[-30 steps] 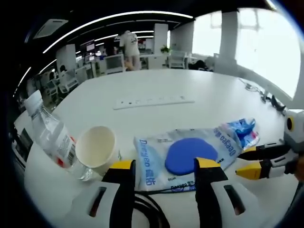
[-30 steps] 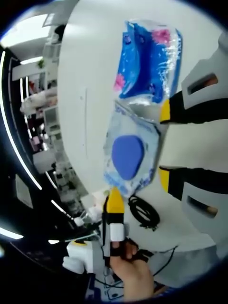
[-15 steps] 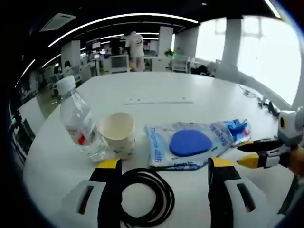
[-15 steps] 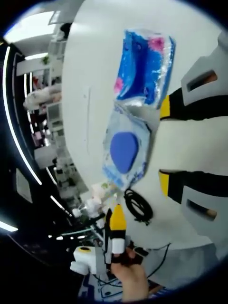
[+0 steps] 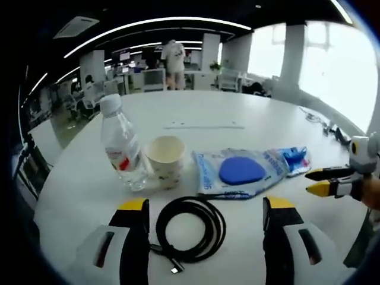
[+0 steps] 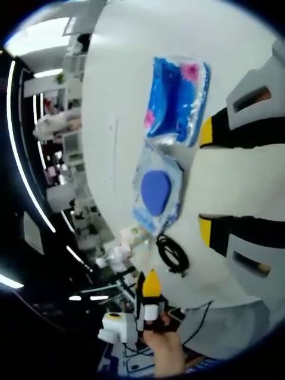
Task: Arrange the tabletop items into an orderly group along one side of the table until the central work area is clear of visible clutter.
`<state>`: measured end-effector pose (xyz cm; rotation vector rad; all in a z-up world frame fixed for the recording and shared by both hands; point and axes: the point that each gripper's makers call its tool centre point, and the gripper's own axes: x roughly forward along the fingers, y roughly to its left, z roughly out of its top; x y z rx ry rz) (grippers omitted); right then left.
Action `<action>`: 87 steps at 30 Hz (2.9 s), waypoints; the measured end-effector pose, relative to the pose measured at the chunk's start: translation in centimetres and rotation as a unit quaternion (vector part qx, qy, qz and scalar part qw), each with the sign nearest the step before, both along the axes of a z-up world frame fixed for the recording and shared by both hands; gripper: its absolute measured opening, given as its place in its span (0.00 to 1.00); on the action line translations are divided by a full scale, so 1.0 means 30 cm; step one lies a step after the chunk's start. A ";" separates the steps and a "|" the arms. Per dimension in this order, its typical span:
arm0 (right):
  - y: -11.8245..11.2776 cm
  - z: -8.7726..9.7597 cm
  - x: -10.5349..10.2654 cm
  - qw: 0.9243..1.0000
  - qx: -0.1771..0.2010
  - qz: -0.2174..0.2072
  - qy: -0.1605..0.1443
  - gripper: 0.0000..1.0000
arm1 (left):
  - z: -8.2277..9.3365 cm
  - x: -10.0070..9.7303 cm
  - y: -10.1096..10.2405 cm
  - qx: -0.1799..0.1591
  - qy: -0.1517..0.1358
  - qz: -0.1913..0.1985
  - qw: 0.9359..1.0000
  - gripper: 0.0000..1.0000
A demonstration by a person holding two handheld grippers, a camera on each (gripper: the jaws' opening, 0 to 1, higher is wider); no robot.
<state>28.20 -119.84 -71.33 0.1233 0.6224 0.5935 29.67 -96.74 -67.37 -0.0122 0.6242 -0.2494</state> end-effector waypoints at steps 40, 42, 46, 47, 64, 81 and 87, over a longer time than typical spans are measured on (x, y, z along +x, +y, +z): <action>-0.073 0.302 -0.436 0.993 -0.037 -0.110 -0.030 0.59 | 0.185 -0.327 0.370 -0.044 0.023 -0.085 0.995 0.86; -0.081 0.309 -0.462 0.992 -0.038 -0.118 -0.031 0.60 | 0.183 -0.338 0.368 -0.047 0.030 -0.095 0.994 0.86; -0.104 0.307 -0.514 0.989 -0.038 -0.137 -0.025 0.62 | 0.168 -0.360 0.374 -0.056 0.043 -0.107 0.992 0.86; -0.107 0.304 -0.524 0.989 -0.036 -0.141 -0.022 0.62 | 0.165 -0.369 0.373 -0.062 0.049 -0.109 0.991 0.86; -0.077 0.323 -0.595 0.984 -0.043 -0.172 -0.022 0.61 | 0.126 -0.426 0.414 -0.060 0.071 -0.130 0.987 0.86; -0.001 0.330 -0.562 0.985 -0.045 -0.166 -0.018 0.60 | 0.118 -0.413 0.429 -0.076 0.076 -0.127 0.986 0.84; 0.034 0.312 -0.548 0.987 -0.045 -0.154 -0.010 0.60 | 0.103 -0.395 0.425 -0.075 0.082 -0.128 0.985 0.83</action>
